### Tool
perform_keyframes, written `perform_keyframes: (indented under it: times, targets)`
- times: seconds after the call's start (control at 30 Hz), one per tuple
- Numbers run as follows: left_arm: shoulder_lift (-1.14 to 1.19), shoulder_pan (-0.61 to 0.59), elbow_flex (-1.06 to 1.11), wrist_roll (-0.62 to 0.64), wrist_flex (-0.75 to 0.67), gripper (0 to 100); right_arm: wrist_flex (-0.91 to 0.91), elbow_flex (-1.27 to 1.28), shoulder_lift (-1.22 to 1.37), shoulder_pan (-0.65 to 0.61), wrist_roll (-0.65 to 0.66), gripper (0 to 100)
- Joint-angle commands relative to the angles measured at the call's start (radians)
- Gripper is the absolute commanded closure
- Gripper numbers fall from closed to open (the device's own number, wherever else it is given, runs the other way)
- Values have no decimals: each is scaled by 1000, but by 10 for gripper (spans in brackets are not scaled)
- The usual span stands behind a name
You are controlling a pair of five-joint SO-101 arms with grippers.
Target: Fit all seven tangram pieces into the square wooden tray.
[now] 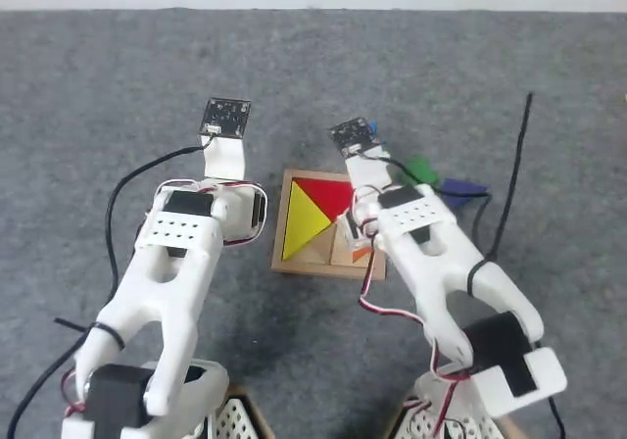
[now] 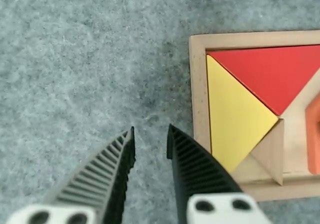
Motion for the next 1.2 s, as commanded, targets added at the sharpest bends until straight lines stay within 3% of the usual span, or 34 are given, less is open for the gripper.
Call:
perform_keyframes:
  times: [0.0,0.3,0.6,0.97,1.17]
  targets:
    - [-6,8,-4,3,-12,892,-15,-89,-1,24,25,829]
    - [-6,8,-2,3,-11,892,91,-164,7,19,18,829]
    - [-6,8,-2,3,-14,892,38,87,-163,25,26,829]
    - [-6,8,-2,3,-11,892,2,-37,64,35,20,829]
    - [-6,8,-2,3,-11,892,2,-157,151,111,21,829]
